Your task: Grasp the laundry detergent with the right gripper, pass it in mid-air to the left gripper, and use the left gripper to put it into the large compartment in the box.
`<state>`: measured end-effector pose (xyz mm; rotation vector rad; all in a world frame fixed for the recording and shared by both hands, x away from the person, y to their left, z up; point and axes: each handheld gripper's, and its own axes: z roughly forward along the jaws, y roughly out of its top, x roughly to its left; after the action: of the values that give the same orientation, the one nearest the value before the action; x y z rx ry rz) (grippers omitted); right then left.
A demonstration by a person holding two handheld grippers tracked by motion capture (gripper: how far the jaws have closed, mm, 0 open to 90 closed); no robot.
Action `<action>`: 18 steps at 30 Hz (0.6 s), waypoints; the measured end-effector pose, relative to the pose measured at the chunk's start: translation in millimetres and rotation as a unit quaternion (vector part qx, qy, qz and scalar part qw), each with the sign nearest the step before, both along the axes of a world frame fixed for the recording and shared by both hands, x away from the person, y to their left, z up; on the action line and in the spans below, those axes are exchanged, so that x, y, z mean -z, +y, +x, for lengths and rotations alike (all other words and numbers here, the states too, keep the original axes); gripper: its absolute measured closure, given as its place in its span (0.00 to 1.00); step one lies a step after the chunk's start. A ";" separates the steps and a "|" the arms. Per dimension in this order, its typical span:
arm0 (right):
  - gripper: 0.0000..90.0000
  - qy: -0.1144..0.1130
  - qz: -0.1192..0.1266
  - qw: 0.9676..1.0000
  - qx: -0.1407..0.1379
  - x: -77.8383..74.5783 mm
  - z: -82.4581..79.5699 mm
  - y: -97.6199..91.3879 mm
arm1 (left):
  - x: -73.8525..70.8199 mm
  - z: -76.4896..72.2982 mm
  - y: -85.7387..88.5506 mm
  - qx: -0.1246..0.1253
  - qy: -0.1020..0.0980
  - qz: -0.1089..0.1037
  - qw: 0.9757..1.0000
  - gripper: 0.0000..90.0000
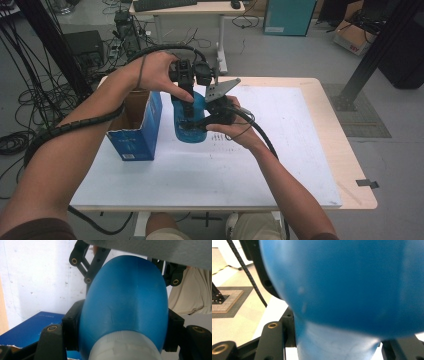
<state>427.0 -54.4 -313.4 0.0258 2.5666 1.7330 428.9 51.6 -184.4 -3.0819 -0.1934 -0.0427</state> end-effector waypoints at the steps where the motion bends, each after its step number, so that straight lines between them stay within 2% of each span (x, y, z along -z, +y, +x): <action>1: 0.49 0.002 -0.002 1.000 -0.001 0.3 -0.4 0.3 | 0.6 0.3 -0.1 -0.003 0.004 0.001 1.000 0.39; 2: 0.49 0.013 -0.007 1.000 0.000 0.4 -1.9 -0.1 | 1.0 0.1 0.0 -0.002 0.002 0.000 1.000 0.39; 3: 0.48 0.005 -0.002 1.000 -0.003 1.0 -0.5 0.6 | 1.3 -0.2 0.2 -0.002 0.000 0.000 1.000 0.39; 5: 0.48 0.003 0.000 1.000 -0.004 1.6 -0.2 0.8 | 0.5 0.1 0.1 -0.005 0.007 0.001 1.000 0.39; 12: 0.48 0.003 -0.001 1.000 -0.006 2.5 -0.1 1.4 | 2.3 -0.7 1.2 -0.003 0.003 -0.001 1.000 0.39; 18: 0.48 0.004 -0.001 1.000 -0.010 2.8 0.3 1.6 | 1.9 -0.3 1.5 -0.007 0.014 0.000 1.000 0.40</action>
<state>427.3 -52.8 -316.3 0.0064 2.5819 1.7415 428.6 53.1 -186.3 -3.0790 -0.2126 0.0004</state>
